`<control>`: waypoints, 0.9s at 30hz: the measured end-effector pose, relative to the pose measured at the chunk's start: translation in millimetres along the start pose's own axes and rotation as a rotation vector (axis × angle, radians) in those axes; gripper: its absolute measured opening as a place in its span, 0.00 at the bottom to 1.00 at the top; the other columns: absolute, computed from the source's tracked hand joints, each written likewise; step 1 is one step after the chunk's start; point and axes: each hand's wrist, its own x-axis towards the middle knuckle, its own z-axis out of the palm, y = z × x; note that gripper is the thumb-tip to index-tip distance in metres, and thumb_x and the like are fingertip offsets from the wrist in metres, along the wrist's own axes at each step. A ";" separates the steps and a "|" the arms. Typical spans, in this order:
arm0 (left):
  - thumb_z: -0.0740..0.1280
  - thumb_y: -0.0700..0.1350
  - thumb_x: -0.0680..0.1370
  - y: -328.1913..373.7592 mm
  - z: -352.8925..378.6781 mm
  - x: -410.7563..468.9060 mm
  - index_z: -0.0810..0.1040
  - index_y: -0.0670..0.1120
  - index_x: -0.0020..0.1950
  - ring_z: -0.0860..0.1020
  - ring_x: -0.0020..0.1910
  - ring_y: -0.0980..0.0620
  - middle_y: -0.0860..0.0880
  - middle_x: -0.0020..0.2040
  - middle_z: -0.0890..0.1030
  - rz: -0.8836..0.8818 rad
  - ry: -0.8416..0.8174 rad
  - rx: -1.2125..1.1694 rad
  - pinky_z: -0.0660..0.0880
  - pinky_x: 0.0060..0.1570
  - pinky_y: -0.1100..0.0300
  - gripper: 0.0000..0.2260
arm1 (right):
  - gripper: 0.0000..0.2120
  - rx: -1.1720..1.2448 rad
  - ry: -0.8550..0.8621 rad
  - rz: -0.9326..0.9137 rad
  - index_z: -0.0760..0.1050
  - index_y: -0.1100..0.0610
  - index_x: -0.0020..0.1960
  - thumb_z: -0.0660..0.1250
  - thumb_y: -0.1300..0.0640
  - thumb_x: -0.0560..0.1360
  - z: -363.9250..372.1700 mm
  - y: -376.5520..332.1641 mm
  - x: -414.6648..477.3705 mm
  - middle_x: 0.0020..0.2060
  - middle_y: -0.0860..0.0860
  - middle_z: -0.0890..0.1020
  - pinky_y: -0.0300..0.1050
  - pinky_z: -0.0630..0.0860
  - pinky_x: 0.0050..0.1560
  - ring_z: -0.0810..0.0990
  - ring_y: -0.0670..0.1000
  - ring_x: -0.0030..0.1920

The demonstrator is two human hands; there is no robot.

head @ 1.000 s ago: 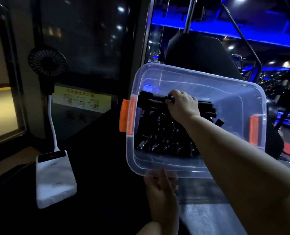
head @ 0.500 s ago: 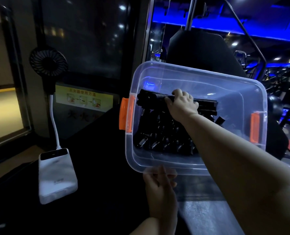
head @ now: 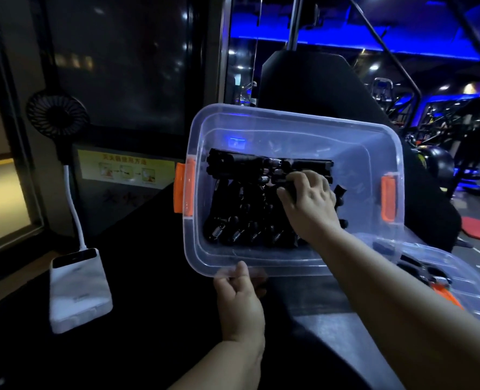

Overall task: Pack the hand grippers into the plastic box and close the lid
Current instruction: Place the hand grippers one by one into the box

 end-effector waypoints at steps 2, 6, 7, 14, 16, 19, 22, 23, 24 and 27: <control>0.59 0.53 0.80 -1.3 0.1 2.1 0.69 0.52 0.48 0.80 0.48 0.46 0.44 0.48 0.82 0.009 0.016 0.024 0.76 0.48 0.52 0.06 | 0.23 0.009 0.025 -0.015 0.71 0.51 0.65 0.57 0.39 0.76 -4.2 13.2 -16.7 0.65 0.53 0.69 0.55 0.60 0.67 0.62 0.57 0.69; 0.58 0.48 0.82 4.0 1.4 -1.6 0.68 0.49 0.49 0.82 0.42 0.48 0.46 0.40 0.83 0.047 -0.004 -0.050 0.75 0.40 0.58 0.04 | 0.30 -0.008 0.054 -0.047 0.74 0.54 0.61 0.52 0.35 0.71 -14.6 42.7 -44.4 0.61 0.54 0.73 0.56 0.67 0.62 0.66 0.58 0.65; 0.57 0.47 0.82 5.1 1.4 -2.2 0.68 0.48 0.49 0.82 0.42 0.49 0.46 0.40 0.83 0.053 -0.007 -0.059 0.75 0.39 0.58 0.04 | 0.30 -0.011 0.052 -0.043 0.74 0.55 0.61 0.52 0.35 0.71 -18.0 50.3 -49.5 0.61 0.54 0.74 0.55 0.67 0.61 0.66 0.58 0.64; 0.57 0.46 0.82 5.1 2.9 -4.1 0.67 0.49 0.48 0.81 0.39 0.51 0.46 0.40 0.82 0.057 -0.002 -0.092 0.73 0.38 0.60 0.04 | 0.18 0.077 0.231 -0.088 0.73 0.58 0.57 0.58 0.46 0.76 -58.8 115.4 -78.6 0.51 0.55 0.78 0.47 0.66 0.58 0.74 0.57 0.54; 0.57 0.46 0.82 5.1 4.3 -4.4 0.66 0.50 0.47 0.81 0.39 0.50 0.46 0.40 0.81 0.060 -0.004 -0.093 0.73 0.38 0.60 0.05 | 0.18 0.125 0.266 -0.018 0.74 0.59 0.55 0.58 0.47 0.76 -70.9 139.0 -84.4 0.48 0.55 0.77 0.49 0.71 0.53 0.76 0.58 0.50; 0.57 0.47 0.83 4.8 4.4 -4.3 0.67 0.51 0.47 0.81 0.40 0.50 0.46 0.40 0.81 0.069 -0.005 -0.087 0.73 0.38 0.60 0.05 | 0.16 0.114 0.204 0.178 0.75 0.58 0.53 0.58 0.48 0.75 -79.1 174.0 -91.8 0.47 0.52 0.74 0.47 0.71 0.51 0.77 0.58 0.49; 0.57 0.47 0.82 5.0 4.4 -4.6 0.67 0.51 0.47 0.81 0.41 0.50 0.46 0.40 0.81 0.070 -0.001 -0.080 0.73 0.38 0.60 0.05 | 0.13 -0.010 -0.017 0.434 0.75 0.58 0.59 0.60 0.53 0.78 -72.6 208.8 -98.2 0.57 0.58 0.75 0.49 0.67 0.58 0.73 0.60 0.60; 0.57 0.47 0.83 5.1 4.6 -5.0 0.67 0.51 0.47 0.81 0.41 0.50 0.46 0.40 0.81 0.068 -0.002 -0.081 0.73 0.38 0.60 0.05 | 0.15 -0.052 -0.114 0.490 0.74 0.57 0.62 0.60 0.53 0.79 -68.6 217.8 -101.6 0.61 0.59 0.74 0.49 0.66 0.61 0.71 0.59 0.63; 0.57 0.47 0.83 4.8 5.0 -5.3 0.67 0.50 0.47 0.81 0.41 0.50 0.46 0.40 0.81 0.068 -0.004 -0.080 0.73 0.38 0.60 0.05 | 0.16 -0.082 -0.200 0.523 0.72 0.56 0.64 0.59 0.52 0.79 -63.9 226.1 -105.3 0.64 0.58 0.73 0.50 0.65 0.63 0.70 0.59 0.65; 0.57 0.47 0.83 4.0 5.4 -5.9 0.67 0.51 0.47 0.81 0.41 0.51 0.47 0.40 0.81 0.068 -0.001 -0.081 0.72 0.38 0.61 0.05 | 0.20 -0.163 -0.371 0.560 0.67 0.54 0.70 0.58 0.49 0.79 -57.0 231.9 -113.5 0.70 0.56 0.69 0.50 0.63 0.67 0.65 0.56 0.70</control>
